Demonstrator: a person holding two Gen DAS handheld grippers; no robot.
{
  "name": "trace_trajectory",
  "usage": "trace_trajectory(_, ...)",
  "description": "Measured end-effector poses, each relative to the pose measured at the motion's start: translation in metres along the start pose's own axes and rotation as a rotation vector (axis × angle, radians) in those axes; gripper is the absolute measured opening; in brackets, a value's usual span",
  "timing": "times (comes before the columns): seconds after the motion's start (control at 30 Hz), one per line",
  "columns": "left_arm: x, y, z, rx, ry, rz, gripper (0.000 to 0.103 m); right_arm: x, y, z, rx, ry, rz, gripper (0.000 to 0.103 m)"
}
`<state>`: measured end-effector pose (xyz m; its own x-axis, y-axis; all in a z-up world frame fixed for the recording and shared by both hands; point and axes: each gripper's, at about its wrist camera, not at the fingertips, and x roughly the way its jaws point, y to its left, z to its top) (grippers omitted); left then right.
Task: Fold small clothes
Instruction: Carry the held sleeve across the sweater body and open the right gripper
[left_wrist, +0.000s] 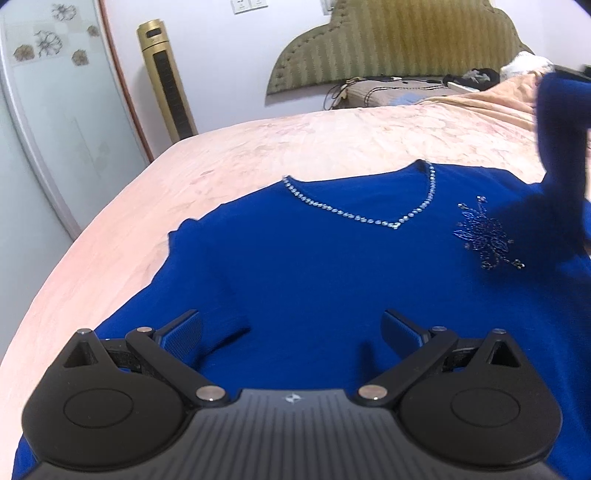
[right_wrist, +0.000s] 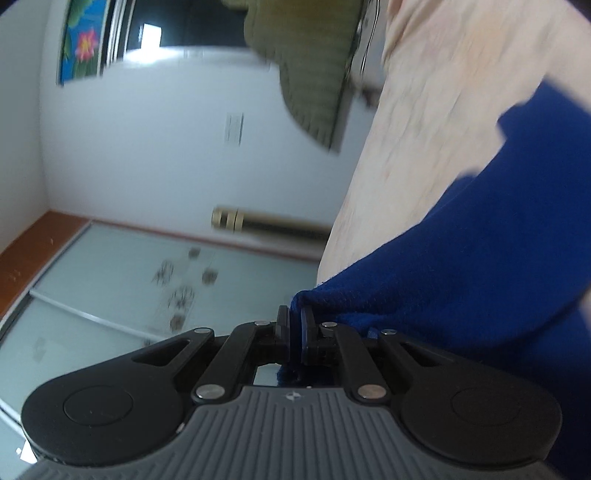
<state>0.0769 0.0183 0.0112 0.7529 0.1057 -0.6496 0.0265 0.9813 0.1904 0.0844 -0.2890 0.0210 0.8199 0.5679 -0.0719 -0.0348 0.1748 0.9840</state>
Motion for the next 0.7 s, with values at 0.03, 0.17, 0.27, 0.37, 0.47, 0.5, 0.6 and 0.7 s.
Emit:
trace_trajectory(0.03,0.000,0.002,-0.001,-0.005,0.001,0.002,0.103,0.018,0.002,-0.006,0.012,0.025,0.000,0.011)
trace_trajectory(0.17,-0.003,0.009,-0.005,-0.005,0.000,0.015,0.103,0.073,0.000,-0.023,0.054,0.108,-0.019,0.011)
trace_trajectory(0.27,-0.003,0.014,-0.008,-0.003,0.001,0.025,0.103,0.108,-0.003,-0.038,0.064,0.159,-0.031,0.011)
trace_trajectory(0.37,-0.002,0.019,-0.010,-0.020,0.012,0.025,0.103,0.137,-0.003,-0.051,0.059,0.201,-0.046,0.011)
trace_trajectory(0.47,-0.001,0.025,-0.012,-0.034,0.022,0.026,0.103,0.159,-0.006,-0.059,0.013,0.247,-0.110,0.016)
trace_trajectory(0.5,-0.002,0.027,-0.013,-0.036,0.020,0.027,0.103,0.162,-0.003,-0.061,-0.054,0.267,-0.142,0.019)
trace_trajectory(0.6,-0.005,0.035,-0.015,-0.038,0.012,0.036,0.103,0.147,0.029,-0.072,-0.474,0.251,-0.338,0.070)
trace_trajectory(0.7,-0.001,0.040,-0.015,-0.048,0.016,0.043,0.103,0.123,0.051,-0.101,-0.975,0.215,-0.577,0.069)
